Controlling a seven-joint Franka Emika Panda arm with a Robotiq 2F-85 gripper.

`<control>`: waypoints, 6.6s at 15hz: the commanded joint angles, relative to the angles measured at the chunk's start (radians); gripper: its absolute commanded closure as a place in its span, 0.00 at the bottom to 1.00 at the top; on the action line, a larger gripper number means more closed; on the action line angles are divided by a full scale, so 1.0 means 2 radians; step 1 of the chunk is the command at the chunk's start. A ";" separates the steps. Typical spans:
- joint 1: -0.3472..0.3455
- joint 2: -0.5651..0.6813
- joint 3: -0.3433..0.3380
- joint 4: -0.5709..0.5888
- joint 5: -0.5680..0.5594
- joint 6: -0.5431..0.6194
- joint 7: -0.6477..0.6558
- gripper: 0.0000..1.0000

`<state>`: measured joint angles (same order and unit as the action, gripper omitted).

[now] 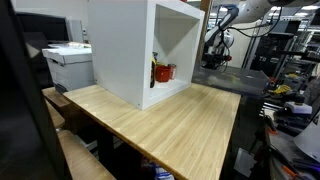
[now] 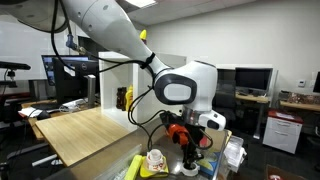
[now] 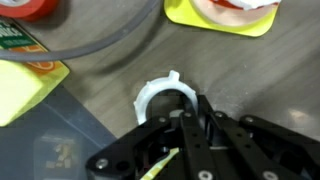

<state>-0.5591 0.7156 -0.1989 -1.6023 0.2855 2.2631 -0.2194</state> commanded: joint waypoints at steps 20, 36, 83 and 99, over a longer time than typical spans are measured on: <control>0.082 -0.201 -0.073 -0.280 -0.039 0.152 0.151 0.97; 0.073 -0.516 -0.168 -0.464 -0.604 0.166 0.321 0.97; 0.164 -0.418 -0.067 -0.530 -0.091 0.182 -0.342 0.09; 0.161 -0.416 -0.078 -0.544 -0.070 0.203 -0.327 0.03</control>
<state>-0.2344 -0.1146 -0.3590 -2.6893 0.1495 2.6709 -0.8769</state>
